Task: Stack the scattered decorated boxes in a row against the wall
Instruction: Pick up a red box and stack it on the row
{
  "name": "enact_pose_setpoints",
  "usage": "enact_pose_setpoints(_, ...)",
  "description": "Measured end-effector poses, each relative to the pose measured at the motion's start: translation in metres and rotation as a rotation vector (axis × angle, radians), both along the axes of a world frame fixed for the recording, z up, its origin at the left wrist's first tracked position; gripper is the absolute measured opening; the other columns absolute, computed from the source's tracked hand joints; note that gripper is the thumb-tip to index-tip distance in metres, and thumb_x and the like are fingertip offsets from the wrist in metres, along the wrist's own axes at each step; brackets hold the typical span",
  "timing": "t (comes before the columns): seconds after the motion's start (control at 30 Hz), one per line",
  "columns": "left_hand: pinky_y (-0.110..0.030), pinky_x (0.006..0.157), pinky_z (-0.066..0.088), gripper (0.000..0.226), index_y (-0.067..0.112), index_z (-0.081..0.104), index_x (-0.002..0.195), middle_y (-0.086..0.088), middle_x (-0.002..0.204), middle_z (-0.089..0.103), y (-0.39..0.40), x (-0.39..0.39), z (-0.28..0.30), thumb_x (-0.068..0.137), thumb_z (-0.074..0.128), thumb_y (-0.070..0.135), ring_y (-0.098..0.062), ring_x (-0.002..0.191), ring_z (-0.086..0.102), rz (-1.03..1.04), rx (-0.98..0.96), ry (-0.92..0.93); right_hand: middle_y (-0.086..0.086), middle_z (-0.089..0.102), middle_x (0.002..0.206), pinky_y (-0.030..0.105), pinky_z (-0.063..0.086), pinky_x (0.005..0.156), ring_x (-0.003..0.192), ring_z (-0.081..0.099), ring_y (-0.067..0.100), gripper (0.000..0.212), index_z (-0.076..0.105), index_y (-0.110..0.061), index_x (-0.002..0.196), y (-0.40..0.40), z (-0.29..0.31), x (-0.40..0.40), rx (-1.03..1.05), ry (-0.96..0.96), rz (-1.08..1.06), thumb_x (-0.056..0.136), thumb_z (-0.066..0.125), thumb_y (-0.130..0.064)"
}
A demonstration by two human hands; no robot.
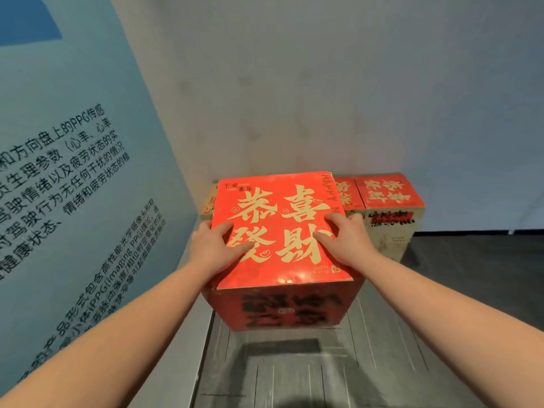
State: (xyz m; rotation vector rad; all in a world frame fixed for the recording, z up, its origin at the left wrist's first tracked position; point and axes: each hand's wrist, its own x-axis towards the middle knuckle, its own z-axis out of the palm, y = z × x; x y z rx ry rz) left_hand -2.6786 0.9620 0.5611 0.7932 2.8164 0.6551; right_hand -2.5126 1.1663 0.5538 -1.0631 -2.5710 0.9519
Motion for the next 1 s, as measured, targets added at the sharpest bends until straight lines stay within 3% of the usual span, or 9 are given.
enact_pose_setpoints(0.3, -0.044, 0.110, 0.032, 0.078, 0.033, 0.047, 0.138, -0.010, 0.144, 0.035, 0.075, -0.124, -0.007, 0.071, 0.064, 0.068, -0.031, 0.132, 0.034, 0.044, 0.000, -0.030, 0.012, 0.040, 0.130, 0.034, 0.038, 0.101, 0.118, 0.048, 0.029, 0.059, 0.046, -0.026, 0.138, 0.087, -0.002, -0.133, 0.024, -0.043, 0.044, 0.087, 0.062, -0.048)
enact_pose_setpoints(0.6, -0.037, 0.108, 0.031, 0.073, 0.029, 0.050, 0.136, -0.012, 0.140, 0.041, 0.157, -0.296, -0.012, 0.074, 0.066, 0.063, -0.029, 0.130, 0.038, -0.057, 0.050, -0.015, 0.013, 0.050, 0.128, 0.033, 0.034, 0.102, 0.126, 0.038, 0.026, 0.053, 0.047, -0.021, 0.137, 0.156, -0.006, -0.282, 0.054, -0.029, -0.028, 0.090, 0.059, -0.042)
enact_pose_setpoints(0.83, -0.040, 0.110, 0.031, 0.074, 0.028, 0.047, 0.138, -0.012, 0.145, 0.038, 0.212, -0.408, -0.018, 0.076, 0.064, 0.062, -0.030, 0.132, 0.036, -0.109, 0.024, -0.042, 0.011, 0.043, 0.128, 0.037, 0.038, 0.103, 0.116, 0.052, 0.031, 0.052, 0.045, -0.024, 0.139, 0.197, 0.003, -0.383, 0.047, -0.060, -0.107, 0.092, 0.057, -0.042)
enact_pose_setpoints(1.0, -0.042, 0.110, 0.033, 0.074, 0.027, 0.047, 0.139, -0.009, 0.145, 0.038, 0.248, -0.465, -0.028, 0.076, 0.064, 0.062, -0.029, 0.132, 0.037, -0.103, 0.009, -0.071, 0.012, 0.042, 0.129, 0.034, 0.038, 0.103, 0.117, 0.052, 0.030, 0.053, 0.045, -0.022, 0.140, 0.229, -0.008, -0.440, 0.019, -0.074, -0.115, 0.092, 0.058, -0.041)
